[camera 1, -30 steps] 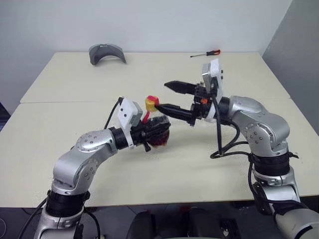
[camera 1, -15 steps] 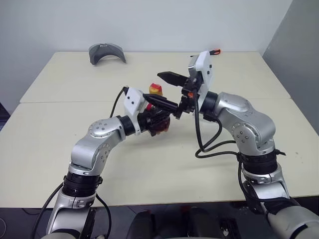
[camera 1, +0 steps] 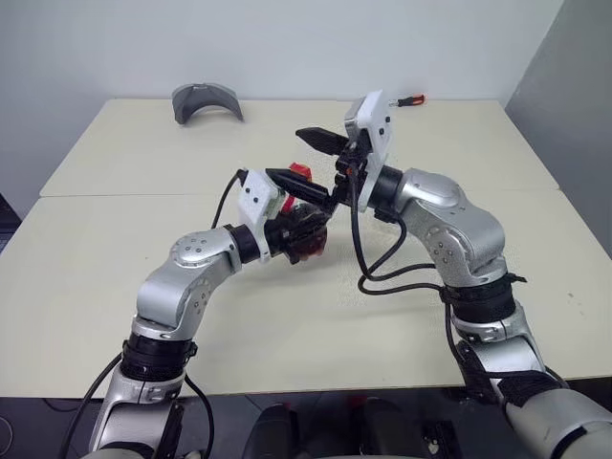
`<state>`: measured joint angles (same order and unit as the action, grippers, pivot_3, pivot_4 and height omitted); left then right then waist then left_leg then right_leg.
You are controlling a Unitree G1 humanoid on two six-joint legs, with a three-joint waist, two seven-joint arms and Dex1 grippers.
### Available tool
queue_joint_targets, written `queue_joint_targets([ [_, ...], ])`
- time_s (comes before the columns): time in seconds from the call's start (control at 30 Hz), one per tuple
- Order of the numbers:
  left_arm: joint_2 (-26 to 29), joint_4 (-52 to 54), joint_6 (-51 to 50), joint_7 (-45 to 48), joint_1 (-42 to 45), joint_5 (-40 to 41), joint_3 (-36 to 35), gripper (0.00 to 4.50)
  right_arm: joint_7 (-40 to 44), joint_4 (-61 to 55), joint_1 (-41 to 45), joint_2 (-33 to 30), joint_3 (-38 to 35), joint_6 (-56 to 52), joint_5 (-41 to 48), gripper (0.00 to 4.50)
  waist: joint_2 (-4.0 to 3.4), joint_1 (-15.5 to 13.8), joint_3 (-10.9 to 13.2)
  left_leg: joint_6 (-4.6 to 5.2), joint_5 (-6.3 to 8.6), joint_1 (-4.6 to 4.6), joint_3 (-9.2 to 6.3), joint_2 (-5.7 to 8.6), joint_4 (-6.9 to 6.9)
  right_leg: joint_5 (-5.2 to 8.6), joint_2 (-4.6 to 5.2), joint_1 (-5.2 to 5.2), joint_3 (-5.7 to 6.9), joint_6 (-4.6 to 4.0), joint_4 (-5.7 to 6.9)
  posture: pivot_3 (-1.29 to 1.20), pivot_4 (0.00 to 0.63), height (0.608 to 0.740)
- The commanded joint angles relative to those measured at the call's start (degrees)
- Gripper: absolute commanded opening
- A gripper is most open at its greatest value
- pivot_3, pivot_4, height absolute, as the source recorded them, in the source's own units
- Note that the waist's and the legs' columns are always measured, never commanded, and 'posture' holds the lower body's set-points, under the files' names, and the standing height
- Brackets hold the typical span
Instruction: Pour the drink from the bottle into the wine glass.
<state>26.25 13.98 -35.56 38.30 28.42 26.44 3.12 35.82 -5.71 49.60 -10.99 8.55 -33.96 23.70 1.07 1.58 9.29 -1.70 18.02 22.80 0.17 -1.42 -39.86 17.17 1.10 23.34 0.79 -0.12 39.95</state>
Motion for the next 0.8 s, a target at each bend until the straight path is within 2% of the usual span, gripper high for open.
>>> queue_joint_targets([
  [0.03, -0.32, 3.84, 0.73, 0.41, 0.90, 1.30, -0.95, 1.04, 0.09, 0.65, 1.14, -0.11, 0.01, 1.98, -1.43, 4.49, 0.00, 0.00, 0.00, -0.01, 0.00, 0.00, 0.01, 0.00, 0.00, 0.00, 0.00, 0.00, 0.00, 0.00, 0.00, 0.00, 0.150, 0.740],
  [0.33, -0.59, 3.72, 0.60, 0.64, 1.40, 1.63, -0.96, 1.04, 0.46, 0.74, 0.98, -0.92, -1.18, 1.63, -1.58, 4.49, 0.00, 0.00, 0.00, -0.02, -0.01, 0.00, 0.00, -0.01, 0.01, 0.00, 0.00, 0.01, 0.00, 0.00, 0.00, 0.00, 0.150, 0.740],
  [0.8, -0.04, 5.01, -0.89, 0.73, 1.00, 2.59, -2.39, 1.04, 3.44, 0.16, -1.58, -10.62, -5.01, 0.26, 0.31, 4.49, 0.00, -0.01, 0.00, 0.03, 0.02, 0.00, 0.00, -0.01, 0.01, 0.00, 0.00, 0.01, 0.00, 0.00, -0.01, 0.00, 0.150, 0.740],
])
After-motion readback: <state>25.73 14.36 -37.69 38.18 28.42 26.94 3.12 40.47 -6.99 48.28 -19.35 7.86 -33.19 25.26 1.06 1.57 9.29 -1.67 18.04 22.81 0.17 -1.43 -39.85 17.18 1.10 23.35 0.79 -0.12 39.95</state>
